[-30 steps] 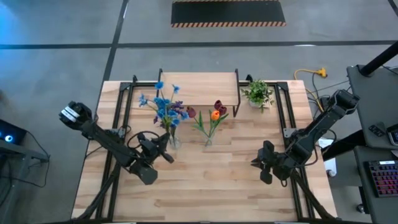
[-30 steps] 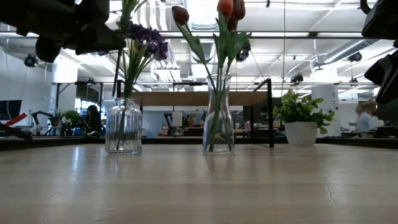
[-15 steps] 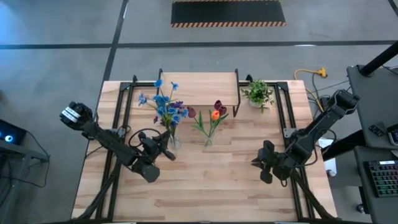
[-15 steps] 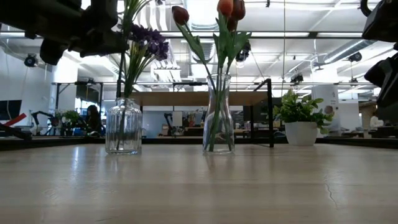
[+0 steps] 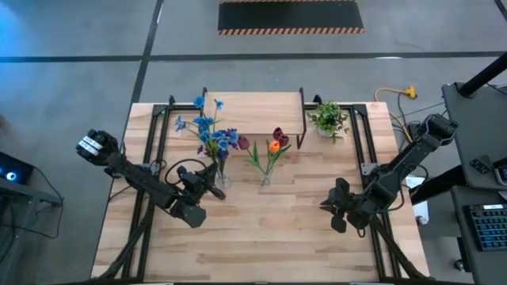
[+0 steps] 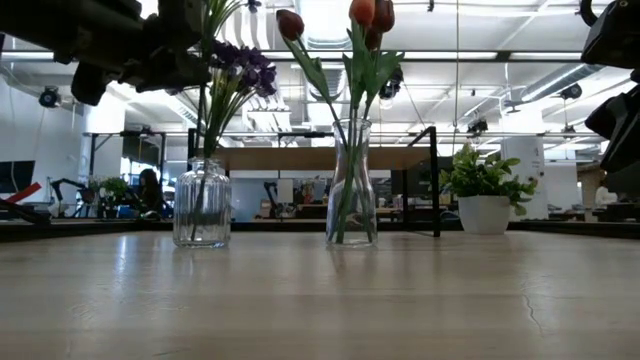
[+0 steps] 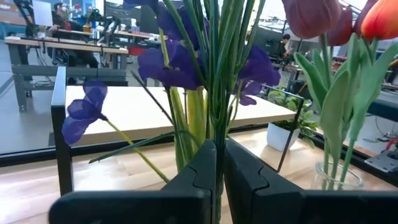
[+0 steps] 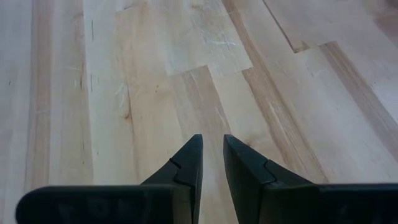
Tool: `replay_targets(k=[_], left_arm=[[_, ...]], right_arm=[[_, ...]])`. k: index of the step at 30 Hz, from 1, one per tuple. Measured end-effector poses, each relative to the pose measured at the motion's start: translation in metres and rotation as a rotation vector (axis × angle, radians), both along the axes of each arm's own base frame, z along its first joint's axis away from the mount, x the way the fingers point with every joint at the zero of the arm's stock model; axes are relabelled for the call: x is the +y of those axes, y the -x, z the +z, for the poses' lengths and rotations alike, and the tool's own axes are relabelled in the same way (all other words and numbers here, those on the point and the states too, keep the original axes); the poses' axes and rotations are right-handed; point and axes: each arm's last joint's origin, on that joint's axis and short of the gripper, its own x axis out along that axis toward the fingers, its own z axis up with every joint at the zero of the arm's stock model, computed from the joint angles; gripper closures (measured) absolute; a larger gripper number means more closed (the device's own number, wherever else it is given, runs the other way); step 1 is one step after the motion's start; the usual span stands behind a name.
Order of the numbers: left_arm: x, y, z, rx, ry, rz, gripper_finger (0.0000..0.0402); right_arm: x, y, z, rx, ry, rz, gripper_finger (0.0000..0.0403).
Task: Pick and place flowers into a vace then onto a shelf
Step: Put the blue orchid into the left transparent vase
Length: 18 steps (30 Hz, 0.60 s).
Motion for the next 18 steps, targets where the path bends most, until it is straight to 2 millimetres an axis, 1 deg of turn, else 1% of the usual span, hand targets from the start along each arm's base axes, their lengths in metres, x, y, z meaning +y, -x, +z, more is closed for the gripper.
replay_targets(k=[5, 13, 18], left_arm=[[0.002, -0.004, -0.005, 0.012, -0.008, 0.017, 0.0402], [-0.001, -0.016, -0.016, 0.004, -0.002, 0.028, 0.0401], [-0.005, -0.021, -0.016, 0.002, -0.001, 0.028, 0.038]], right_arm=[[0.0, 0.0, 0.0, -0.002, 0.004, 0.0, 0.0346], [0.0, 0.0, 0.0, -0.002, 0.001, -0.004, 0.0346], [0.0, 0.0, 0.0, -0.003, -0.004, -0.008, 0.0346]])
